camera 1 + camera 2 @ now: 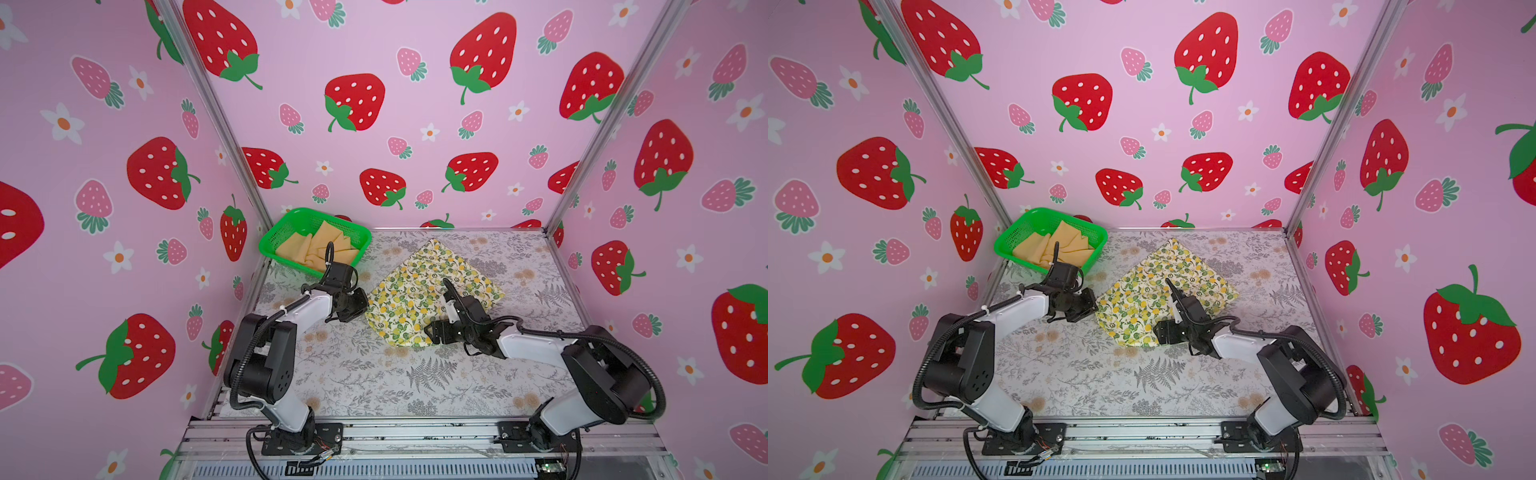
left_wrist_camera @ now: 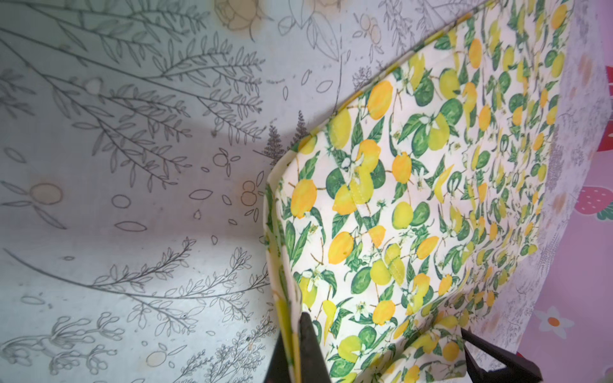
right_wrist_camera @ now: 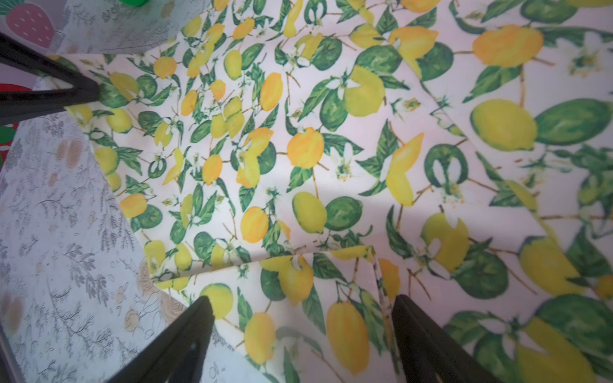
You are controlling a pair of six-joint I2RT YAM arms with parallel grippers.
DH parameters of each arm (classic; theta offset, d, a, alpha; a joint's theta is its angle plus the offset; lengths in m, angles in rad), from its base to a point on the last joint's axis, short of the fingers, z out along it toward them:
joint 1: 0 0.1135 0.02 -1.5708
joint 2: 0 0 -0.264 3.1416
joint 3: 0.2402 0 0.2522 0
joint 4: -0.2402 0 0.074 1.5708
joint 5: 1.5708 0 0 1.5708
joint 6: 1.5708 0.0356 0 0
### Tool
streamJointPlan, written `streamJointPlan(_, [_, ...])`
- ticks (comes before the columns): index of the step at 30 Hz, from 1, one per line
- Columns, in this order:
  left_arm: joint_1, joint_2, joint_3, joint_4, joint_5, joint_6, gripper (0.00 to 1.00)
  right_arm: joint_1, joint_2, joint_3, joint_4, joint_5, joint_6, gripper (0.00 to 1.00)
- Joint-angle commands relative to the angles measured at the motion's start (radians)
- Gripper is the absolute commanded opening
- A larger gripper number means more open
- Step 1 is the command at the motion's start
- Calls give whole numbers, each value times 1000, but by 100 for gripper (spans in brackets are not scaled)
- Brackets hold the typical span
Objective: Fold and stack skirts
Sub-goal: Fold the skirt at the center of the table.
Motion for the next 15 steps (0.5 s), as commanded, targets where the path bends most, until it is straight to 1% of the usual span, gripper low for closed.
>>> streamJointPlan(1, [8,21,56,-46,-17,17,0,16,-53,-18,26,-14,32,82])
streamJointPlan(3, [11,31,69,-48,-13,18,0,18,-60,-24,23,-25,32,76])
streamJointPlan(10, [30,59,88,-46,-4,21,0,34,-49,-36,14,-31,24,67])
streamJointPlan(12, [42,66,95,-49,0,24,0,47,-53,-35,2,-26,17,63])
streamJointPlan(15, [62,71,107,-48,11,23,0,65,-64,-34,-12,-7,12,62])
